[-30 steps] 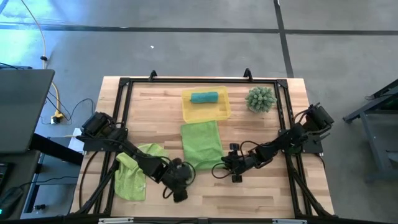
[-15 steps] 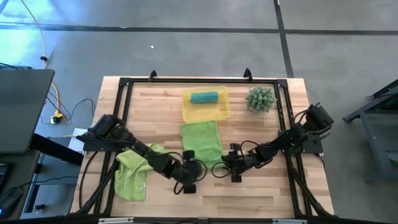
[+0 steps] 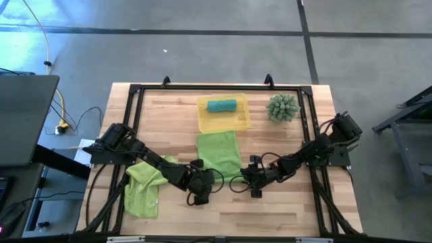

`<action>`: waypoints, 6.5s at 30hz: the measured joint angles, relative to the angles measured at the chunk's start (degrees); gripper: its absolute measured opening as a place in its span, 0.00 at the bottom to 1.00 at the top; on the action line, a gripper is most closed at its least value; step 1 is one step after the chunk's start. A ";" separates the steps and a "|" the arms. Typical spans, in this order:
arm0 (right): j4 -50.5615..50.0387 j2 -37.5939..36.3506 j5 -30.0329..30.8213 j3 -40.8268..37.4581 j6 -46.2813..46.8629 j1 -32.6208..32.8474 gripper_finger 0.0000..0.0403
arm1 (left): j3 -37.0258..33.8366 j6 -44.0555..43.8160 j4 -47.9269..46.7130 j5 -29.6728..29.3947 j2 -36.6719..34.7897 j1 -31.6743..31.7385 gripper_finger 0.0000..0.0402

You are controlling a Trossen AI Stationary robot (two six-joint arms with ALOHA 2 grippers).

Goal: Roll microfiber towels into tight, uniform cylinder then place into a basket
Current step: Roll the green microfiber cloth

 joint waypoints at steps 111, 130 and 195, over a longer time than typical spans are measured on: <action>7.77 0.54 -27.27 0.07 31.02 -7.96 0.00 | 4.40 -27.95 -5.61 26.44 -2.80 3.09 0.02; 9.74 5.40 -27.94 5.17 7.79 -8.94 0.14 | 4.63 -28.99 -15.32 21.07 0.33 2.97 0.02; 4.05 15.73 -24.00 16.30 8.68 -10.93 0.00 | 4.52 -33.63 -18.25 18.66 -1.07 0.33 0.02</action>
